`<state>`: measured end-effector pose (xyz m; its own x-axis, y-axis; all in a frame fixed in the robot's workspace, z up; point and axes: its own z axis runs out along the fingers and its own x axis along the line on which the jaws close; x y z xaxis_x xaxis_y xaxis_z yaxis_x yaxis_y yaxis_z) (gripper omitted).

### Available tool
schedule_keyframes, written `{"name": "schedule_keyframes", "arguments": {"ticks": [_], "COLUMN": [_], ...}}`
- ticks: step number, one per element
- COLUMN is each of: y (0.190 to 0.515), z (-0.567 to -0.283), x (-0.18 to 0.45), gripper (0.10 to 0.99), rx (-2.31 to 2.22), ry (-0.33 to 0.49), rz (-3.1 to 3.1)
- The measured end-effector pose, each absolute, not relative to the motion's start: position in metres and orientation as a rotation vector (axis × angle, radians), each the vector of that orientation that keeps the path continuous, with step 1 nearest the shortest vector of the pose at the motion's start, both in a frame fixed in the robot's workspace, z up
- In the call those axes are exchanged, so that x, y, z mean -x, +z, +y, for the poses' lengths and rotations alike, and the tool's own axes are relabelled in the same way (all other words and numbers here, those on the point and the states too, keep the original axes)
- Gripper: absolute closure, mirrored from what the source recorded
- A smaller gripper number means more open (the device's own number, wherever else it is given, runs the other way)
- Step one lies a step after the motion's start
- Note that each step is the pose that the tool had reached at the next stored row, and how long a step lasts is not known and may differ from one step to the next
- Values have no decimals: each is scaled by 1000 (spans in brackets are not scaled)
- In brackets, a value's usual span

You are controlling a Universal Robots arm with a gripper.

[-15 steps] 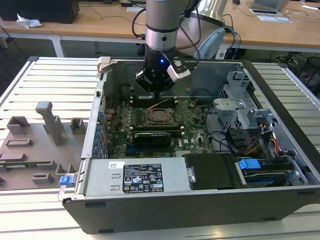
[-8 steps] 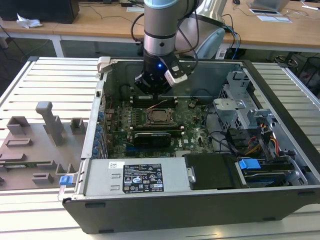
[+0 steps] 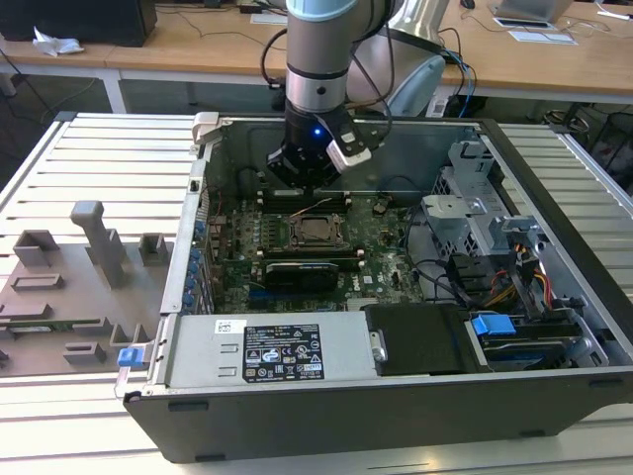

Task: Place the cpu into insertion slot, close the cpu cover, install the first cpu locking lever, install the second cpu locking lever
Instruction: 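Install the first cpu locking lever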

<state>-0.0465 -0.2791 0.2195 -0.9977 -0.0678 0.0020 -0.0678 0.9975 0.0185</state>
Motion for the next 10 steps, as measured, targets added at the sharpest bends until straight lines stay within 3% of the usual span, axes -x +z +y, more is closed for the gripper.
{"name": "schedule_keyframes", "arguments": {"ticks": [10], "y": [205], "z": [-279], "x": [23], "gripper": [980], "rx": [-98], "ry": [-44], "rz": [-3126]}}
